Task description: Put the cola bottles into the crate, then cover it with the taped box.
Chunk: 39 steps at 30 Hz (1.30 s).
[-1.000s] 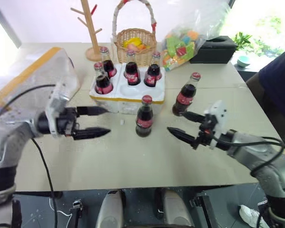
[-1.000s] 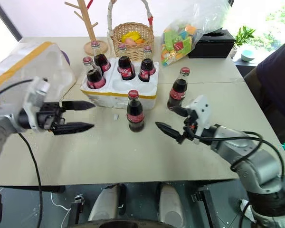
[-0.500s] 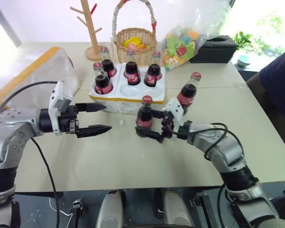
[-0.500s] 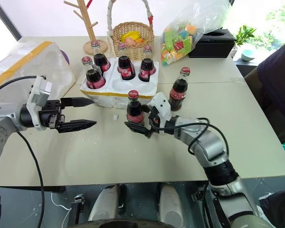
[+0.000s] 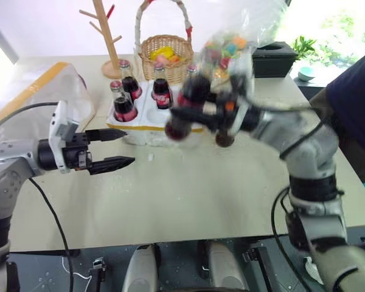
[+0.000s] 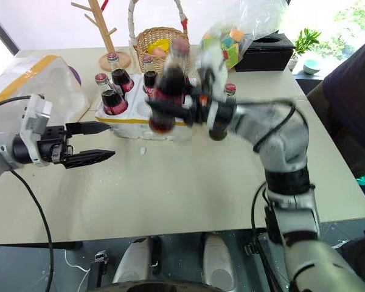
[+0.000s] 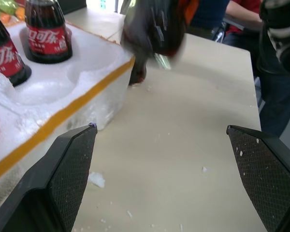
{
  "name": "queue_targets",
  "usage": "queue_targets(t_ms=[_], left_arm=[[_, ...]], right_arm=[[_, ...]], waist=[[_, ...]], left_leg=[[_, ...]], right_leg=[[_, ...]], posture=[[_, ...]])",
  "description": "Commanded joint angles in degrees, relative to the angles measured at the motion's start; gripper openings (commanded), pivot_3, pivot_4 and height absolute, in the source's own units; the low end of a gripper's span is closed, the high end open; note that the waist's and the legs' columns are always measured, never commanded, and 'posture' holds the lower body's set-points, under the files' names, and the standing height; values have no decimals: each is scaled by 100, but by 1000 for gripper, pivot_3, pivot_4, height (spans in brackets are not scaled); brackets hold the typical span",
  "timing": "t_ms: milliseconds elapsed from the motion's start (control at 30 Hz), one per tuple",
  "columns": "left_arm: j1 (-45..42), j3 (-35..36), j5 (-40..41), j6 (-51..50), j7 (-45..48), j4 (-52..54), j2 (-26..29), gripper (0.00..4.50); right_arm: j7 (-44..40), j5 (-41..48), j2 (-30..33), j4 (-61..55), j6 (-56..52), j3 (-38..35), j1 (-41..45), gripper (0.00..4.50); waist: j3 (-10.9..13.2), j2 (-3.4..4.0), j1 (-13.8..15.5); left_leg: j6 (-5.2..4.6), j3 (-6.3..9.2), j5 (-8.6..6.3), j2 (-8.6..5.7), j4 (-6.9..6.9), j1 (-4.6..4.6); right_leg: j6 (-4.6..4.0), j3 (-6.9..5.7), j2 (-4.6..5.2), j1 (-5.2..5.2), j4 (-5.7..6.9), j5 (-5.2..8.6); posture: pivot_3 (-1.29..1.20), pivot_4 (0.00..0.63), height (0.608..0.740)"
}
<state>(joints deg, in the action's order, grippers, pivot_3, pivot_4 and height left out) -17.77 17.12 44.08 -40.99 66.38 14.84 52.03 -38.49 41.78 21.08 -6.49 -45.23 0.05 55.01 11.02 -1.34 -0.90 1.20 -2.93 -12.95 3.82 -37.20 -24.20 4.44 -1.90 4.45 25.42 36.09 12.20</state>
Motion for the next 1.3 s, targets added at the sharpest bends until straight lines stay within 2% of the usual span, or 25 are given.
queue_targets(t_ms=[33, 267, 567, 633, 667, 700, 800, 867, 967, 1100, 1200, 1300], left_arm=[[28, 199, 144, 14, -69, 219, 78, 4500], [21, 220, 331, -10, -224, 425, 37, 4500], [41, 195, 356, 83, -314, 423, 38, 4500], [2, 153, 358, 102, -328, 416, 2, 4500], [-48, 142, 442, 59, -333, 421, -33, 4500], [-91, 135, 533, 3, -329, 431, -56, 4500], [-171, 43, 649, -57, -255, 475, -53, 4500], [-251, -145, 571, 16, -187, 482, -58, 4500], [-370, -394, 479, 100, -79, 483, -91, 4500], [-517, -649, 450, 151, 19, 495, -161, 4500], [-625, -836, 365, 216, 125, 453, -210, 4500], [-742, -943, 301, 256, 191, 365, -266, 4500]], right_arm=[[165, -745, -348, 1153, 678, 220, 665, 2816], [-57, -1812, -1086, 3075, 1741, 709, 1116, 2816], [-159, -2892, -1466, 4133, 2446, 1216, 984, 2816], [-37, -3094, -1522, 4302, 2512, 1246, 1003, 3901], [-65, -3102, -1510, 4138, 2494, 1218, 972, 4326], [-109, -3055, -1474, 3893, 2403, 1152, 932, 4452], [-253, -2754, -1246, 2914, 1867, 915, 692, 4452], [-329, -2344, -924, 1682, 1128, 689, 302, 4452], [-383, -1451, -270, -395, -163, 217, -515, 4452], [-289, -369, 679, -2331, -1484, -661, -1868, 4452], [58, -64, 1119, -2982, -2014, -1388, -2973, 4452], [539, -437, 1278, -3010, -1809, -1615, -3660, 4452]], waist=[[0, 0, -7], [2, 1, 9], [2, 1, -11], [2, 1, -11], [2, 1, -9], [2, 1, -3], [2, 1, 4], [2, 1, 44], [1, -1, 91], [1, -1, 118], [0, -2, 148], [0, -1, 118]], left_leg=[[0, 0, 0, 0, 3, 1], [0, 0, 0, -1, 2, -29], [1, -1, 0, -2, 5, -27], [1, -1, 0, -2, 5, -27], [1, 0, 0, -2, 4, -27], [1, -1, 0, -2, 4, -28], [2, 0, 0, -1, 4, -29], [2, 1, 0, -1, 4, -28], [2, 4, 0, -2, 2, -28], [2, 1, 0, -3, 2, -18], [2, 3, 0, -2, 4, -11], [2, -2, 0, -3, -4, -8]], right_leg=[[0, 0, -1, 1, 1, 0], [3, 0, 3, 16, -3, -1], [6, 0, 3, 20, -1, 1], [6, 0, 3, 20, -1, 1], [6, 0, 3, 20, -1, 1], [6, 0, 3, 20, -1, 1], [6, 0, 3, 19, -1, 0], [6, -1, 3, 19, -1, 0], [7, -5, 6, 11, -4, 1], [5, -4, 6, 8, -2, 3], [-13, -4, 4, 3, -3, 14], [-15, 3, 5, 0, -9, 15]], posture=[[0, 150, 740], [0, 150, 740], [0, 150, 740], [0, 150, 740], [0, 150, 740], [0, 150, 740], [0, 150, 740], [0, 150, 740], [0, 150, 740], [0, 150, 740], [0, 150, 740], [0, 150, 740]])
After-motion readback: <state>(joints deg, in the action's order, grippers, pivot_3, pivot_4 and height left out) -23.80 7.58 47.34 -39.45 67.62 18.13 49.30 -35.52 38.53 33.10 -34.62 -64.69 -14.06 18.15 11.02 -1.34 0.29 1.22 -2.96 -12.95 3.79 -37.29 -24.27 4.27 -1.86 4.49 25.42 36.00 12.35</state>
